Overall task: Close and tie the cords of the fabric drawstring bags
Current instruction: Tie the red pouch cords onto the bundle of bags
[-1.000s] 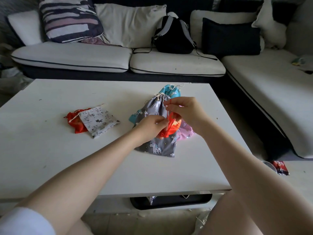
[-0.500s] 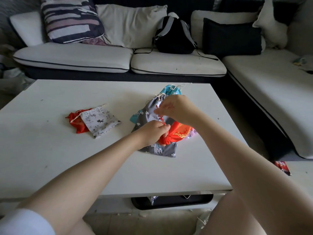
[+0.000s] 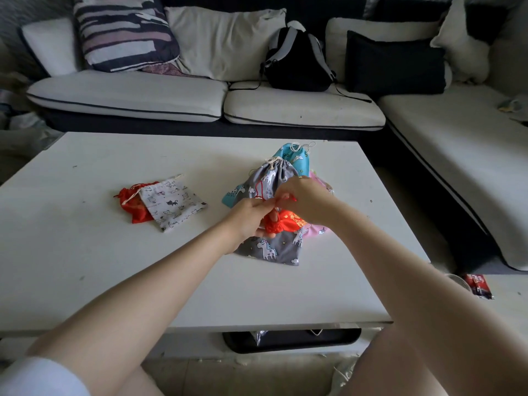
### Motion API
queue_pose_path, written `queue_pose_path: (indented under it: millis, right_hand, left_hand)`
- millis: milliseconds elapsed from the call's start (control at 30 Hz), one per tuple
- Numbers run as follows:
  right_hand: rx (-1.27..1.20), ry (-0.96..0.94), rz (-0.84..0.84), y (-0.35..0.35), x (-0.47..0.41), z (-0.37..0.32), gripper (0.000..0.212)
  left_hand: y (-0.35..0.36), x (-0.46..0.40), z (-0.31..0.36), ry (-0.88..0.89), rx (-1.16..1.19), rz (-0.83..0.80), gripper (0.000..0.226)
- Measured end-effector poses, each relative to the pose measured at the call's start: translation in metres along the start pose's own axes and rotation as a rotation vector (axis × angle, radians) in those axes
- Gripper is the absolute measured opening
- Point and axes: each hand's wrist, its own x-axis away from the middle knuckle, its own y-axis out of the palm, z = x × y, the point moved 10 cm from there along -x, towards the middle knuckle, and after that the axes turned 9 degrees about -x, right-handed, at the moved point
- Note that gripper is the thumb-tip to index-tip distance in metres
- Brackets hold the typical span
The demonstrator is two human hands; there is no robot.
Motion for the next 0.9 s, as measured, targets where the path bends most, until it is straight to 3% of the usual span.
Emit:
queue_pose_path:
  millis: [133,300,400,467,567,667,900]
  right_hand:
    - [0.02,-0.096,0.147,-0.013,0.004,-0.012,0.019]
    - [-0.354,-0.001,-0.116,0.009,0.016,-0.007,0.018]
    - [-0.63,0.131,0.026,-0.001,0.015,0.011,0.024]
    - [-0.532,0.178,0.118,-0.006,0.014,0.018,0.014]
    - [-0.526,0.207,0.092,0.007,0.012,0.023,0.005]
    - [-0.642,0.202,0.123,0.009,0.012,0.022,0.008]
    - [-0.526,0.207,0.126,0.008,0.01,0.016,0.007]
  left_hand:
    - [-0.008,-0.001,-0.004,-0.04,0.154,0.043,0.032]
    - [-0.012,-0.002,0.0,-0.009,0.142,0.05,0.027]
    - [-0.013,-0.003,0.002,0.012,0.119,0.049,0.025]
    - [-0.015,-0.002,0.003,0.031,0.092,0.067,0.022]
    - [-0.018,-0.003,0.007,0.071,-0.001,0.09,0.02]
    - [-0.021,-0.003,0.011,0.121,-0.043,0.115,0.019]
    - [-0.026,-0.002,0.011,0.174,-0.127,0.119,0.018]
